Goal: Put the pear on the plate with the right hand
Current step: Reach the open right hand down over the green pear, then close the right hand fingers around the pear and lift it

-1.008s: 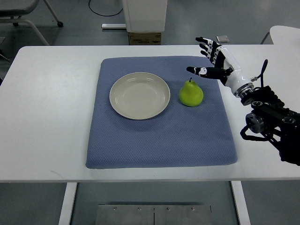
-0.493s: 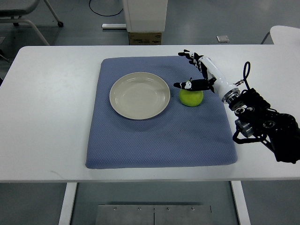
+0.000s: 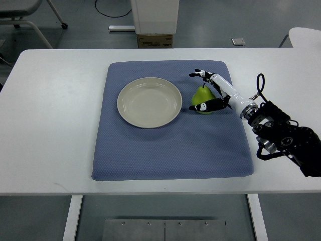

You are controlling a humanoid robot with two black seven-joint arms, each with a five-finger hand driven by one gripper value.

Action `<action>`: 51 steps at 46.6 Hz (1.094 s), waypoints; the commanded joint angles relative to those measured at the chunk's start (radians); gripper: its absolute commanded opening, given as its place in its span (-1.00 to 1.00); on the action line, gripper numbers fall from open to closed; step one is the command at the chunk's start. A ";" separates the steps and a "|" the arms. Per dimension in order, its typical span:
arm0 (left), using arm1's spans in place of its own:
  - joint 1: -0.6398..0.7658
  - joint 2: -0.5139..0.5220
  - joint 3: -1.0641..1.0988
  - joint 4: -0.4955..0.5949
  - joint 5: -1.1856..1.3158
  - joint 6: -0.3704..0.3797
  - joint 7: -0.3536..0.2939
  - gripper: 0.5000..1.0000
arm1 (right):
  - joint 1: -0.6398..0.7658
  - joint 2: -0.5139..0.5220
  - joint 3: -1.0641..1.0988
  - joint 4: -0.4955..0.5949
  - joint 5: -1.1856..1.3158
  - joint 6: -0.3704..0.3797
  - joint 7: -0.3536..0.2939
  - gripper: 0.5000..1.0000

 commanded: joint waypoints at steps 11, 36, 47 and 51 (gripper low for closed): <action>0.000 0.000 0.000 0.000 0.000 0.000 0.000 1.00 | -0.004 -0.003 -0.033 -0.029 0.000 0.000 0.000 0.74; 0.000 0.000 0.000 0.000 0.000 0.000 0.001 1.00 | -0.010 -0.008 -0.066 -0.045 0.000 0.000 0.000 -0.46; 0.000 0.000 0.001 0.000 0.000 0.000 0.001 1.00 | -0.008 -0.003 -0.051 -0.046 0.007 0.000 0.000 -1.00; 0.000 0.000 0.000 0.000 0.000 0.000 0.000 1.00 | -0.007 0.000 -0.022 -0.046 0.012 -0.006 0.000 -1.00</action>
